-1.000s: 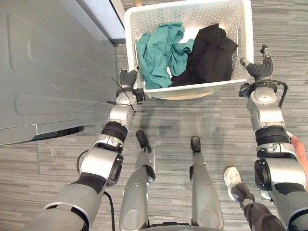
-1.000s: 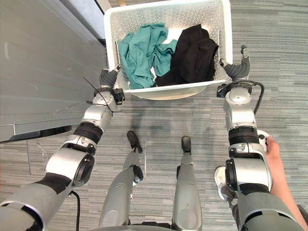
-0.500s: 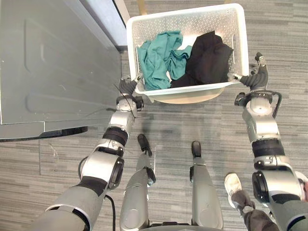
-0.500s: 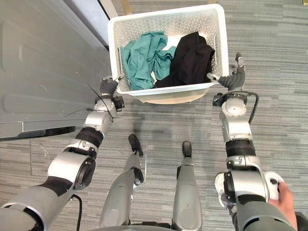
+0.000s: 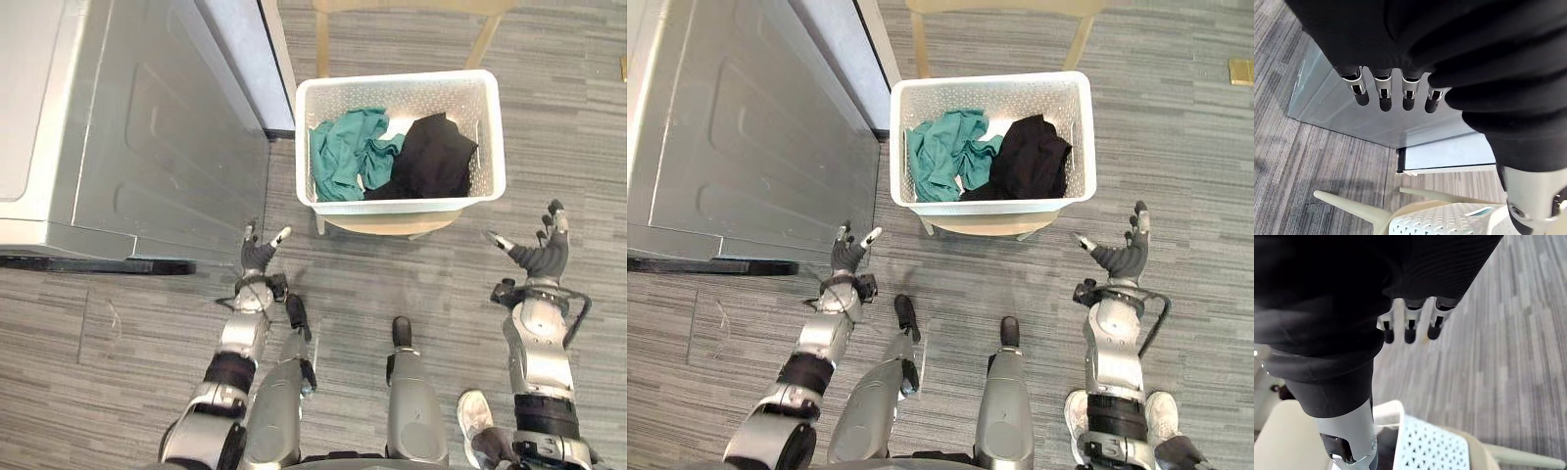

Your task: Pick up the laundry basket with both hands and put the clothes into the washing machine.

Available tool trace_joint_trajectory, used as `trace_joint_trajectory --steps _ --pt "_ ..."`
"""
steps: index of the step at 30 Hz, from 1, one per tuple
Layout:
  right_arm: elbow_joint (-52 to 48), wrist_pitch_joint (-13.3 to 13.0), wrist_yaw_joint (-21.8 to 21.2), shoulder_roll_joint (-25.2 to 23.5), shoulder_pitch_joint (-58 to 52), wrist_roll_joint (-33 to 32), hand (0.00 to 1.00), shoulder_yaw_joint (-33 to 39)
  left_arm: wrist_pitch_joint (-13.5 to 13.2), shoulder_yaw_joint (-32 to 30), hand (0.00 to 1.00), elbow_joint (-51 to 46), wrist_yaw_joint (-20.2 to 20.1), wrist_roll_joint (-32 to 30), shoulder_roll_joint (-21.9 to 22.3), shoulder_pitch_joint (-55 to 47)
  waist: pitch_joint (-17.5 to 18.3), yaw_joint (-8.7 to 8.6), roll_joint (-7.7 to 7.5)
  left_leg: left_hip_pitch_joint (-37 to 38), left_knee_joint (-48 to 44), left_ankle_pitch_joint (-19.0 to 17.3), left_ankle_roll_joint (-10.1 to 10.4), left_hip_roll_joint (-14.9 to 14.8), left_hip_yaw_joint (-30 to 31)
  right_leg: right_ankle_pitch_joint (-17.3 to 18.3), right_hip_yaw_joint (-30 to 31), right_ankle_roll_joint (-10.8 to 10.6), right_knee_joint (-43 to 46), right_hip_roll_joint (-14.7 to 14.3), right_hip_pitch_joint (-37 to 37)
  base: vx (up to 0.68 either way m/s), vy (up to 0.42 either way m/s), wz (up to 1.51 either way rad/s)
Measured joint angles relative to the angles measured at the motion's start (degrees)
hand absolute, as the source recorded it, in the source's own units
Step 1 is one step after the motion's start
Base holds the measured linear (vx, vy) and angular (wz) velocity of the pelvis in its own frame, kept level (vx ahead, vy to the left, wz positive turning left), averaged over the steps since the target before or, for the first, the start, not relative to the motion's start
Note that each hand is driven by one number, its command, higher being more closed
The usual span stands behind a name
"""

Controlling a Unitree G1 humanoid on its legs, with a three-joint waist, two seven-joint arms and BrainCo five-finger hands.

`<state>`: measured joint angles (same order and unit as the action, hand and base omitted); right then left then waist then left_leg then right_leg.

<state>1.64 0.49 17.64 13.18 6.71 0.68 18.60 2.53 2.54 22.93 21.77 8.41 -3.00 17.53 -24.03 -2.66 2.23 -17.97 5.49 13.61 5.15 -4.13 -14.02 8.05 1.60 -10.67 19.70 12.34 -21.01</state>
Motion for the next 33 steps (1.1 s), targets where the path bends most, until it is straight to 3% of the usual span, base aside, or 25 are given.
trace_joint_trajectory --steps 6,10,13,17,20,22,24,27,33 --pt "-5.51 -1.25 -1.81 -4.65 -11.8 2.21 0.0 1.79 -2.11 -0.96 0.0 -12.85 -5.59 0.84 1.78 -19.76 5.66 -0.22 0.43 3.25 -0.01 0.12 -0.4 1.07 2.52 0.45 -2.66 0.09 -2.75 0.98 5.95 0.09 -0.015 0.16" --pt "-5.36 -1.92 -4.41 -7.94 -19.53 2.11 0.0 0.95 -3.03 -0.95 0.0 -14.48 -8.24 1.19 3.77 -27.01 8.83 0.32 0.84 5.57 0.06 -0.95 -1.23 1.02 3.25 1.98 -4.32 0.13 -2.04 1.32 8.97 0.04 -0.042 0.19" --pt "-2.55 -2.1 -6.11 -9.69 -24.73 2.17 0.0 -1.85 -2.94 -0.94 0.0 -13.19 -10.03 0.96 5.79 -31.05 11.1 0.49 0.86 7.4 0.03 -1.66 -1.62 1.38 3.15 2.95 -4.78 -0.11 -1.4 1.82 10.91 0.04 -0.025 0.1" --pt "14.29 -1.16 -8.45 -12.17 -25.64 1.87 0.0 -5.51 -1.67 -2.68 0.0 0.71 -11.23 -2.67 6.44 -31.13 13.94 0.98 0.55 11.31 0.17 -2.58 -1.74 1.35 3.04 4.38 -5.35 -0.2 -1.49 1.97 14.95 0.01 -0.03 0.02" --pt "28.06 0.29 -9.16 -13.49 -25.51 0.2 0.0 -4.57 0.23 -7.83 0.0 14.03 -11.42 -7.85 6.44 -29.88 16.19 1.39 0.26 13.4 0.36 -3.22 -1.69 1.36 3.08 5.27 -6.14 -0.18 -1.52 2.11 17.12 0.01 -0.044 0.09" --pt "37.34 0.89 -9.85 -13.49 -22.94 -2.68 0.0 0.58 1.25 -18.97 0.0 23.09 -10.4 -10.28 7.35 -26.51 17.69 1.96 0.53 14.36 0.37 -3.67 -1.3 1.41 2.7 5.44 -6.29 -0.22 -1.84 2.24 18.35 0.02 -0.029 0.04" --pt "42.73 1.13 -10.3 -12.71 -21.76 -2.89 0.0 2.74 1.53 -24.92 0.0 27.66 -10.15 -10.59 7.7 -25.7 18.31 1.99 0.66 15.15 0.37 -3.81 -1.47 1.59 2.69 5.59 -6.31 -0.3 -1.99 2.43 19.19 0.0 0.0 0.0" --pt "49.56 2.24 -10.48 -12.58 -20.49 -3.15 0.0 9.03 2.56 -35.1 0.0 31.54 -10.25 -10.65 8.57 -24.78 19.36 2.08 0.66 16.01 0.38 -4.11 -1.64 1.84 2.55 5.87 -6.2 -0.34 -2.07 2.69 20.02 0.04 -0.011 -0.01" --pt "53.66 3.42 -11.82 -13.49 -19.99 -5.36 0.0 17.66 3.39 -41.61 0.0 33.16 -10.56 -10.22 9.01 -25.16 20.71 2.14 0.17 17.67 0.39 -4.64 -2.01 1.84 2.15 5.33 -6.3 0.51 -4.24 2.58 22.5 0.05 -0.007 -0.04"
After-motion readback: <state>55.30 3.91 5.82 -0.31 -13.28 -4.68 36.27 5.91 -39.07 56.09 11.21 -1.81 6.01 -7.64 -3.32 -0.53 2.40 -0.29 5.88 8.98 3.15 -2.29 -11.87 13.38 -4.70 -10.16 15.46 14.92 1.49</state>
